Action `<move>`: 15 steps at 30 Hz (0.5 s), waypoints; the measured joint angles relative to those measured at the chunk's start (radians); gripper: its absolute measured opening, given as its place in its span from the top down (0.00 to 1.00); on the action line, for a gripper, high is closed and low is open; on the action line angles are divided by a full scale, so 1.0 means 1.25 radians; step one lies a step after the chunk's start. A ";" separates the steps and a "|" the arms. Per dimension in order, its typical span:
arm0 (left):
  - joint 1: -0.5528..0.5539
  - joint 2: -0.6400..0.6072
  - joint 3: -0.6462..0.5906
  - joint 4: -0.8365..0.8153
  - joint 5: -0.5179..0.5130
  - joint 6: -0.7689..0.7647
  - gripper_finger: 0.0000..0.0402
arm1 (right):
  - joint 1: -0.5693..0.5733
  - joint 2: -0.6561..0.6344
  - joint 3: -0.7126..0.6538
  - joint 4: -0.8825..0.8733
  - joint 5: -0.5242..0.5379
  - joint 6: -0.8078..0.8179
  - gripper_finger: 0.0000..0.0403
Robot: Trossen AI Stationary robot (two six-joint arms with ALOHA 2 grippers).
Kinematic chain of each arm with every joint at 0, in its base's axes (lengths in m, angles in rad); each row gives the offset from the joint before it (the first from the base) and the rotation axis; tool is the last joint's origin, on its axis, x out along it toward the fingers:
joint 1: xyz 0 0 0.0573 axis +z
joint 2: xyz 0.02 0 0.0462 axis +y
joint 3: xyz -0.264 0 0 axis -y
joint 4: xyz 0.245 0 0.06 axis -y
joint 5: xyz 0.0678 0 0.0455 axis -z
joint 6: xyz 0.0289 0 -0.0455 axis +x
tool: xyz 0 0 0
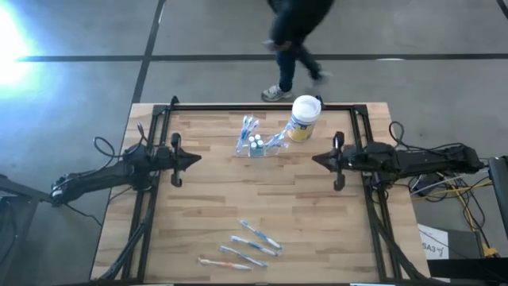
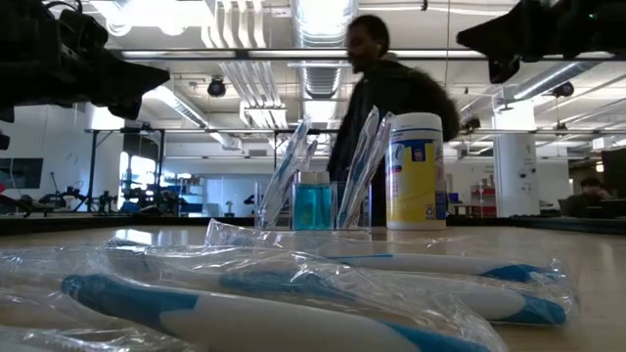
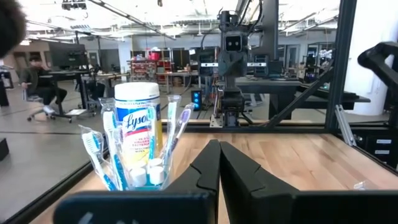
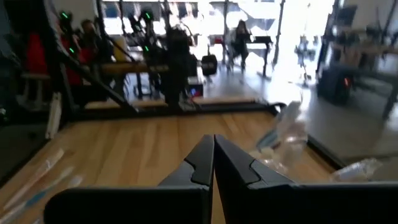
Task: Pick & Place toothbrushing station
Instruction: Put the blue toothbrush into the left section of the transparent organizer
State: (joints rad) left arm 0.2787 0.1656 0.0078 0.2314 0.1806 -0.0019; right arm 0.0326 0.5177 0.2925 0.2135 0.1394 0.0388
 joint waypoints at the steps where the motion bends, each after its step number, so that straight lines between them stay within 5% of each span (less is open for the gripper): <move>1: 0.001 0.000 0.000 0.000 -0.001 0.003 0.97 | 0.000 0.022 0.023 -0.033 0.014 0.010 0.98; 8: 0.001 0.000 -0.001 0.000 -0.002 0.001 0.97 | 0.000 0.222 0.192 -0.232 0.038 0.077 0.98; 15: 0.001 0.000 -0.001 -0.002 0.001 -0.059 0.97 | 0.030 0.398 0.338 -0.287 0.037 0.117 0.98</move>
State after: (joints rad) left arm 0.2794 0.1658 0.0067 0.2290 0.1822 -0.0758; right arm 0.0701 1.0157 0.7155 -0.1458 0.1862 0.1851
